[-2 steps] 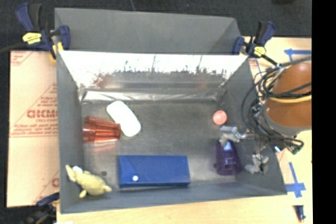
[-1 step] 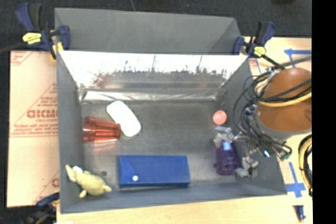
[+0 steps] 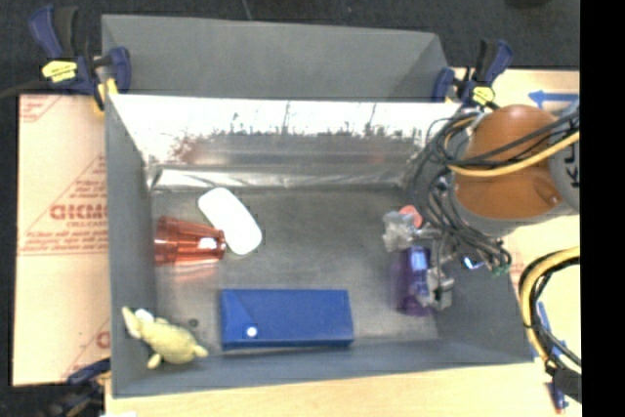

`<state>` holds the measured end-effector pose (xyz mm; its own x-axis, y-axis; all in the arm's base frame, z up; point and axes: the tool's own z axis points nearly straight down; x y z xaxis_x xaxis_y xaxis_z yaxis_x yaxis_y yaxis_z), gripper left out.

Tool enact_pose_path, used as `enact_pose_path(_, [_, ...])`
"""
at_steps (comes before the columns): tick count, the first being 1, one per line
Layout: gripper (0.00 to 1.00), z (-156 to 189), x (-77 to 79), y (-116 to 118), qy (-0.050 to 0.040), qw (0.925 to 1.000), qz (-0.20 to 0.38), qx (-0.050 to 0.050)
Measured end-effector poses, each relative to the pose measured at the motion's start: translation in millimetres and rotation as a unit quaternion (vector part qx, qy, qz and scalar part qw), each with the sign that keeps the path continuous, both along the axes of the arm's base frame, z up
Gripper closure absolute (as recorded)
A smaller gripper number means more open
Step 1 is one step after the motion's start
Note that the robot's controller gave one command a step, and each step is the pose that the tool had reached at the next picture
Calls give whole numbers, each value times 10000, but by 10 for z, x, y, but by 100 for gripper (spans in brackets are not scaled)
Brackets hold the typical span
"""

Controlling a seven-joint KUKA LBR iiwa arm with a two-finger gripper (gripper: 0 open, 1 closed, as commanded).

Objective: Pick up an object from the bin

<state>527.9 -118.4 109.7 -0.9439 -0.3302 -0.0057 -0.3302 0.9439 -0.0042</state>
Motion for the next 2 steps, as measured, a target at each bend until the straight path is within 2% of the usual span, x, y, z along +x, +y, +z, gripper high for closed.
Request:
enact_pose_path(1, [0,3,-38,-19,8,9994,-353,13])
enact_pose_path(2, [100,-175,104,-172,1,9908,1346,147])
